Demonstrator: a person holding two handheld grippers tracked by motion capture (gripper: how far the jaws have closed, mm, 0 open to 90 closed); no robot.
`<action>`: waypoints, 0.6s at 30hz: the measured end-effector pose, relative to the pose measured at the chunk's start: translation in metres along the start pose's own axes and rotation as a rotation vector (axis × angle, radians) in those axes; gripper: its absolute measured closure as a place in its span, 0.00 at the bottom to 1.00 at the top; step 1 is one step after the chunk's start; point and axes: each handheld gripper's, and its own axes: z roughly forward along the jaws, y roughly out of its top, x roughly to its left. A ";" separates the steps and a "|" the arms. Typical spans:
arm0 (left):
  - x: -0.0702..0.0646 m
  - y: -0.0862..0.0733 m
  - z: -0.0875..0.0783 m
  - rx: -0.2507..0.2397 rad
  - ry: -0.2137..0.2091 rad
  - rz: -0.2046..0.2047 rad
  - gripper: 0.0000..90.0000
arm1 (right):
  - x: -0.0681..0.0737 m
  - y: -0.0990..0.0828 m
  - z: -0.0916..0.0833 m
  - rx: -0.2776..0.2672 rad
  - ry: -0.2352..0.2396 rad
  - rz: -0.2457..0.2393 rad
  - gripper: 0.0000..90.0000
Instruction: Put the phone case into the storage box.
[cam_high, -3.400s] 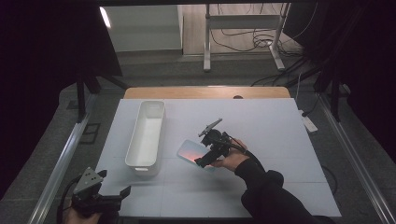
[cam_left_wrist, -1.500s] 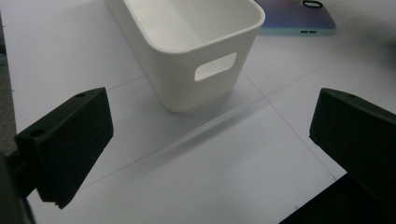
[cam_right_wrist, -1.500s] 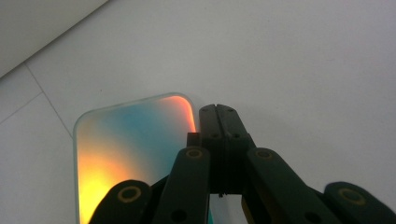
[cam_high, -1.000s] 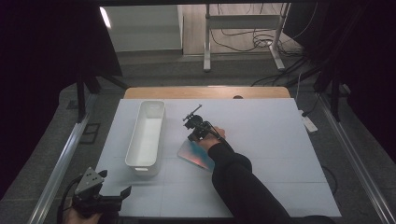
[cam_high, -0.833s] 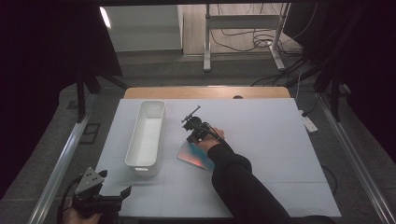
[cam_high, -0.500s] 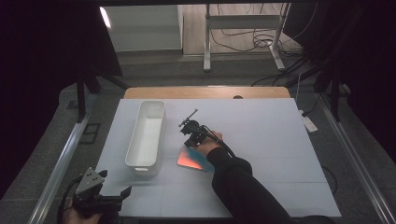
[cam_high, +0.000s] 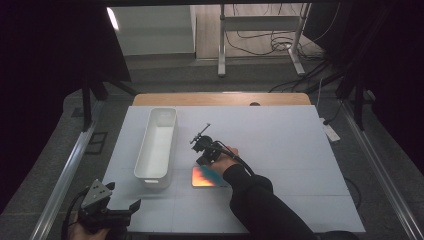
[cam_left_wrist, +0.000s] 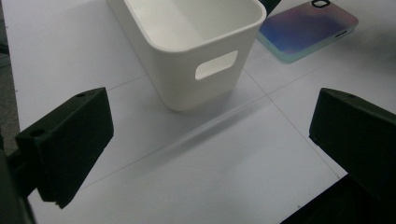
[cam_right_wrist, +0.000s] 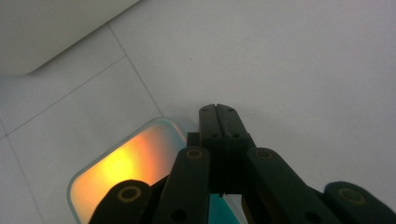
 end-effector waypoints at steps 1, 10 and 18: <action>0.000 0.000 0.000 0.000 0.000 0.000 0.00 | 0.001 -0.001 0.000 0.000 0.001 -0.005 0.99; 0.000 0.000 0.000 0.001 0.002 0.000 0.00 | 0.012 -0.009 -0.004 0.013 0.019 -0.025 0.99; 0.000 0.000 0.000 0.003 0.003 0.001 0.00 | 0.020 -0.018 -0.008 0.021 0.034 -0.035 0.99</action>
